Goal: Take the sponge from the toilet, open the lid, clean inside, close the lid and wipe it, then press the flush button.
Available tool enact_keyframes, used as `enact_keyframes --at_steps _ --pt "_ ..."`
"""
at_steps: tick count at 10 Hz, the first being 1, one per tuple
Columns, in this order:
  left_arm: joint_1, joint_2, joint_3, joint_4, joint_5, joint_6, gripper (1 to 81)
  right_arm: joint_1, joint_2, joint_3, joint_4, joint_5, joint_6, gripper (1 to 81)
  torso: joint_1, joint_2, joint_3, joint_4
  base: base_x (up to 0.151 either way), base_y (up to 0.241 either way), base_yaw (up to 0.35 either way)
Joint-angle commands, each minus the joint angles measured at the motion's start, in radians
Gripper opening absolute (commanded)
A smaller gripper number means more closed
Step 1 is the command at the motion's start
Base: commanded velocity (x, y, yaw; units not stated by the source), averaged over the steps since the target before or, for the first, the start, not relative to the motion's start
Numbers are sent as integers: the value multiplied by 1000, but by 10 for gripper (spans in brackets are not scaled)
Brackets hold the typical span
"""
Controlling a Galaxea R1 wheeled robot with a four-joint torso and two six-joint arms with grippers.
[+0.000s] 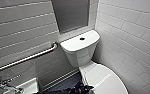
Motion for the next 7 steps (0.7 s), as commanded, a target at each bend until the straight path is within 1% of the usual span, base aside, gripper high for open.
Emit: enact_keyframes --at_steps 1,2,3,4,5,6,7 --pt "-107 36 -5 -13 34 -10 811 -11 -4 7 -27 -62 2 10 0 0 0 0 0 0 0" --pt "-107 45 -10 -11 35 -10 811 -8 -2 9 -31 -63 2 10 0 0 0 -46 0 0 0" --pt "-109 46 -12 -11 35 -10 811 -7 -1 9 -34 -63 2 10 0 0 0 -56 0 0 0" --pt "-109 49 -13 -11 35 -10 811 -7 -1 9 -34 -63 2 10 0 0 0 -19 0 0 0" --pt "-107 54 -19 -13 35 -10 811 -5 -1 12 -34 -63 2 10 0 0 0 -36 0 0 0" --pt "-109 57 -27 -15 35 -10 811 -2 -1 13 -34 -63 2 10 0 0 0 -41 0 0 0" --pt "-106 68 -42 -15 38 -10 811 -2 -1 13 -34 -63 2 10 0 0 0 -41 0 0 0"
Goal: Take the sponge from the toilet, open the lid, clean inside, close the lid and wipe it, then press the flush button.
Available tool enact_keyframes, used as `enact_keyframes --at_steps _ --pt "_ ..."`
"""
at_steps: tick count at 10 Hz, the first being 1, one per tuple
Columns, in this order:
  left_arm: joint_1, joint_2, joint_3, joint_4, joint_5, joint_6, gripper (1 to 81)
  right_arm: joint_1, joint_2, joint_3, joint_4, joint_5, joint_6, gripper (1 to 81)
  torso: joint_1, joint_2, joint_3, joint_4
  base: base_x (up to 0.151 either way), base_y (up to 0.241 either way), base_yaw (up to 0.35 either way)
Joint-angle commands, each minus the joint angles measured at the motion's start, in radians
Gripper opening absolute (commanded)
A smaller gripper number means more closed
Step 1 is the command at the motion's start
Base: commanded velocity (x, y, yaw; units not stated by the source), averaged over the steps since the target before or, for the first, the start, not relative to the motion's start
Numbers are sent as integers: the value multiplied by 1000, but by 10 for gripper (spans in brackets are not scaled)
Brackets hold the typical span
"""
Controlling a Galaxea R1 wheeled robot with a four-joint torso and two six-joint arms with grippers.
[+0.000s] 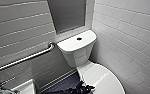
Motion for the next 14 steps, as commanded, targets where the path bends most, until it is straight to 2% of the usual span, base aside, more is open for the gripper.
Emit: enact_keyframes --at_steps 1,14 --pt "-106 41 -16 -12 58 1 811 -17 -17 28 -33 -58 3 10 0 0 0 0 0 0 0" --pt "-104 146 -159 -10 57 1 811 -12 -7 20 -24 -55 2 10 0 0 0 0 0 0 0"
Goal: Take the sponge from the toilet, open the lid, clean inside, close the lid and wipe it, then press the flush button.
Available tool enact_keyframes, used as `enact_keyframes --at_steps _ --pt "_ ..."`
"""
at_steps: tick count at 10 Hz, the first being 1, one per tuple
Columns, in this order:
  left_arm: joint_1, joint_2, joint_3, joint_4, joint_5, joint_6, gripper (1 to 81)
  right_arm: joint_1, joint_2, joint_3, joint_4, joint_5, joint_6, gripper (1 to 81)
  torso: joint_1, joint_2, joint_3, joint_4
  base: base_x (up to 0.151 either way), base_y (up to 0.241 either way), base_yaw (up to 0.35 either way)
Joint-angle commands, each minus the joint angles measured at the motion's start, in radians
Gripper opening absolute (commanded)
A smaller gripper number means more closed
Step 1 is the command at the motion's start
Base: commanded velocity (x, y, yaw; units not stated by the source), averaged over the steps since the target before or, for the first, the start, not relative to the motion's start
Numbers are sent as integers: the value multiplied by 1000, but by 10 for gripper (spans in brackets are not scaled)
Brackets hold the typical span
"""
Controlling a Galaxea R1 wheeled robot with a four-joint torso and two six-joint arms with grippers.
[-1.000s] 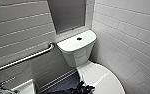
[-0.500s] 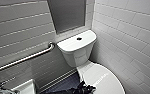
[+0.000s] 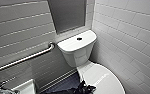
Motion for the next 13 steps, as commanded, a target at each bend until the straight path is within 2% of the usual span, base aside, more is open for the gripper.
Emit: enact_keyframes --at_steps 1,13 --pt "-102 50 -10 1 27 8 811 -13 -13 20 -24 -56 2 10 0 0 0 0 0 0 0" --pt "-112 21 148 23 -12 6 811 -15 6 6 -21 -55 3 10 0 0 0 0 0 0 0"
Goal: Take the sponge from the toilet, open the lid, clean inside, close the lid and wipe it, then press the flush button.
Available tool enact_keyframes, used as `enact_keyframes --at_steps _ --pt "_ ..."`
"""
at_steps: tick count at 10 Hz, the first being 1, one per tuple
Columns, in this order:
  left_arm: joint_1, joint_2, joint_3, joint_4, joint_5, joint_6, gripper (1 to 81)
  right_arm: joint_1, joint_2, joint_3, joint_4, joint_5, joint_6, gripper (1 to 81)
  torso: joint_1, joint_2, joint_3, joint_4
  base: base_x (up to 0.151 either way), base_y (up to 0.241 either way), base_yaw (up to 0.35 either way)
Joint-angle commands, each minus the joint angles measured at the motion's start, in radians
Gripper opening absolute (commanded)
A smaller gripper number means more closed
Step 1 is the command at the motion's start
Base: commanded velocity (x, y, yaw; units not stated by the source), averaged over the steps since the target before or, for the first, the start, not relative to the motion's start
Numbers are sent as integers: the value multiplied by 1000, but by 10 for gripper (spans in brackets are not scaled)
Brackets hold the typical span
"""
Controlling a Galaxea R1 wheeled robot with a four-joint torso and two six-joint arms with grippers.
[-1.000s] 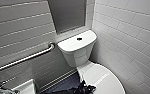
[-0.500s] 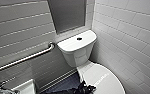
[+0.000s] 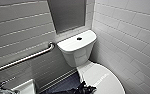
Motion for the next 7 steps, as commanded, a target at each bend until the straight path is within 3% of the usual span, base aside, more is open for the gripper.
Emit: enact_keyframes --at_steps 1,5,7 --pt "-120 46 84 8 0 2 811 -15 -13 21 -23 -55 3 10 0 0 0 0 0 0 0" --pt "-101 135 -100 14 9 2 811 -15 -12 21 -23 -53 3 10 0 0 0 0 0 0 0" --pt "-105 141 -94 16 6 2 811 -17 -13 19 -23 -52 3 10 0 0 0 0 0 0 0"
